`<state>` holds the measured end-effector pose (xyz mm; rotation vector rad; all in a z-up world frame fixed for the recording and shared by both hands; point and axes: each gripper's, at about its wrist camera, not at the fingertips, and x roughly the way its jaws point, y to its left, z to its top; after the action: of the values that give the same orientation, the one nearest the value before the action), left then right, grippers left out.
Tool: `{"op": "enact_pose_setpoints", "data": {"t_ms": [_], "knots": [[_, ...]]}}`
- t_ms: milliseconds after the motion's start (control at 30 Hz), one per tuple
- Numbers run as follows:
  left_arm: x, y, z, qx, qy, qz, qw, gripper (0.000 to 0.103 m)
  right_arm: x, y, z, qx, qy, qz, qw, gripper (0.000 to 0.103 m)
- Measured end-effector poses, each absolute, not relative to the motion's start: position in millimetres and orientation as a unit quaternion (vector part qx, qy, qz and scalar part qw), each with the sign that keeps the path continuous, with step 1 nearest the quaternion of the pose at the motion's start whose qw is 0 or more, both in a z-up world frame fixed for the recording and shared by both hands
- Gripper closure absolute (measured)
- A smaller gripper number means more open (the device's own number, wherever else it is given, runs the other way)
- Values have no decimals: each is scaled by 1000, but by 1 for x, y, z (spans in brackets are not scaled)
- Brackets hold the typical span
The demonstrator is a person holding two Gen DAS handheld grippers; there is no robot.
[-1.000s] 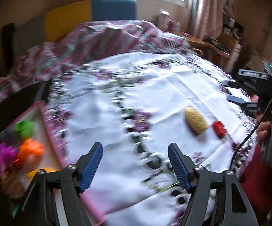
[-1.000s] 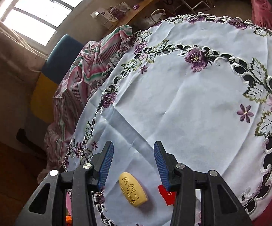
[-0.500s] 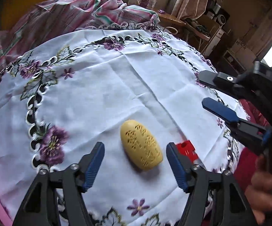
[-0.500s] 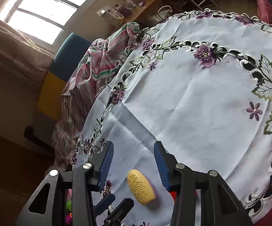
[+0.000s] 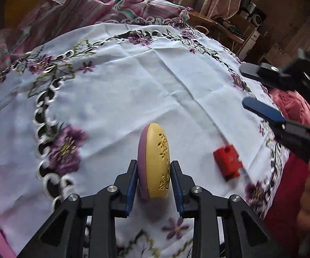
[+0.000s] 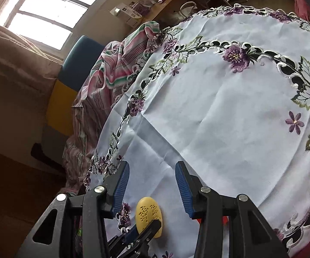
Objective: Organize rigid objects
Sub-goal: 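Grasp the yellow textured oval block with the left tool while the right tool approaches the red piece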
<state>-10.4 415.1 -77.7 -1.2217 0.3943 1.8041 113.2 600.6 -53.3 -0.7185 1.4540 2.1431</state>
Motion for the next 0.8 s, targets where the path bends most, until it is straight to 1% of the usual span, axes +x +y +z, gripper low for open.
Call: {"op": "enact_pose_setpoints", "data": {"t_ms": [200, 333, 400, 500, 633, 700, 733, 800], "knots": [[10, 371, -78, -487, 171, 731, 447, 73, 90, 598, -72, -349, 501, 754, 243, 58], [13, 351, -79, -488, 165, 731, 448, 73, 78, 593, -77, -405, 479, 745, 228, 58], [11, 348, -80, -487, 163, 730, 450, 73, 71, 588, -75, -450, 448, 741, 217, 58], [4, 346, -83, -500, 148, 725, 450, 72, 66, 580, -60, -501, 371, 751, 221, 58], [-2, 344, -87, -508, 135, 724, 447, 69, 61, 570, -61, -568, 298, 737, 212, 58], [-5, 341, -86, -511, 127, 723, 447, 63, 58, 566, -70, -594, 271, 726, 216, 58], [-6, 340, -85, -509, 127, 726, 445, 58, 56, 564, -76, -606, 260, 719, 219, 58], [-6, 338, -85, -508, 127, 725, 448, 57, 52, 562, -87, -625, 245, 707, 220, 58]]}}
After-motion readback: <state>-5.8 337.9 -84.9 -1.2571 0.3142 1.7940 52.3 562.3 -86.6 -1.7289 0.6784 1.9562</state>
